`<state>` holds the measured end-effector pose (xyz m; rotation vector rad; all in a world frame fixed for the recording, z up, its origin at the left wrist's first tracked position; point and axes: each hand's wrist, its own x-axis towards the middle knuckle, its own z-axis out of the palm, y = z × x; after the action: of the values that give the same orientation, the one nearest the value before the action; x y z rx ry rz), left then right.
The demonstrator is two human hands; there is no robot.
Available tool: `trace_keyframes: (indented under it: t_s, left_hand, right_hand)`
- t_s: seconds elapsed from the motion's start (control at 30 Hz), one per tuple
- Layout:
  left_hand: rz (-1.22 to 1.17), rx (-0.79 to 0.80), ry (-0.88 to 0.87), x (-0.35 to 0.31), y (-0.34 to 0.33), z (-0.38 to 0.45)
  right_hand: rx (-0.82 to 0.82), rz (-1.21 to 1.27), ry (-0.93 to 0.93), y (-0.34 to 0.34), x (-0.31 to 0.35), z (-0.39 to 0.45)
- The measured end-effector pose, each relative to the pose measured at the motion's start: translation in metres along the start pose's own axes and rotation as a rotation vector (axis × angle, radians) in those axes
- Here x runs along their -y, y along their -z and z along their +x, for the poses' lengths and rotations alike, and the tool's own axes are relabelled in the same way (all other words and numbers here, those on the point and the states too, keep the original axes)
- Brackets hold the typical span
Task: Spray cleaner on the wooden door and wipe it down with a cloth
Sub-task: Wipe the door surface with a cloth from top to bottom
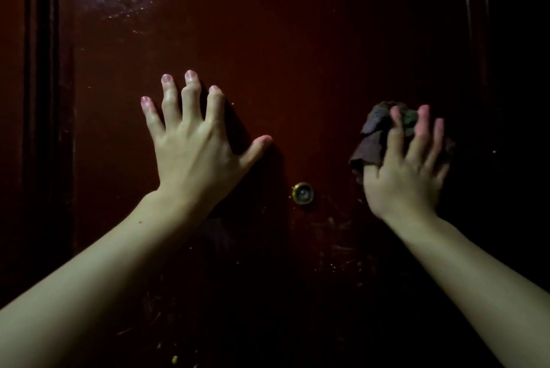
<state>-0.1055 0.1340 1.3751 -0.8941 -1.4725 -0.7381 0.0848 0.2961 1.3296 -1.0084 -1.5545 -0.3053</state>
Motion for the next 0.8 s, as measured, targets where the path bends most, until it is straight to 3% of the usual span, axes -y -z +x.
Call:
trace_keyframes:
  t_s: [0.07, 0.2, 0.3, 0.47, 0.6, 0.73, 0.8]
  left_hand:
    - [0.013, 0.005, 0.001, -0.005, -0.001, 0.002]
    - [0.008, -0.001, 0.038, -0.010, -0.002, 0.001]
    - [-0.009, 0.010, 0.062, -0.014, -0.001, 0.001]
    - [0.025, 0.049, 0.048, -0.027, -0.002, -0.001]
    - [0.043, 0.060, 0.017, -0.043, -0.008, 0.001]
    - [0.021, 0.036, 0.035, -0.055, -0.012, 0.003]
    - [0.009, 0.032, 0.026, -0.060, -0.012, 0.003]
  right_hand:
    - [-0.066, 0.048, 0.011, -0.003, 0.011, -0.007]
    - [-0.111, 0.001, 0.394, -0.015, 0.034, -0.034]
    - [-0.120, -0.023, 0.465, -0.015, 0.010, -0.027]
    - [-0.088, -0.026, 0.207, -0.010, -0.049, 0.001]
    - [-0.109, 0.067, -0.027, -0.006, -0.039, 0.017]
    - [-0.130, -0.023, 0.437, -0.015, -0.024, -0.012]
    - [-0.127, -0.053, 0.539, -0.013, -0.040, -0.007]
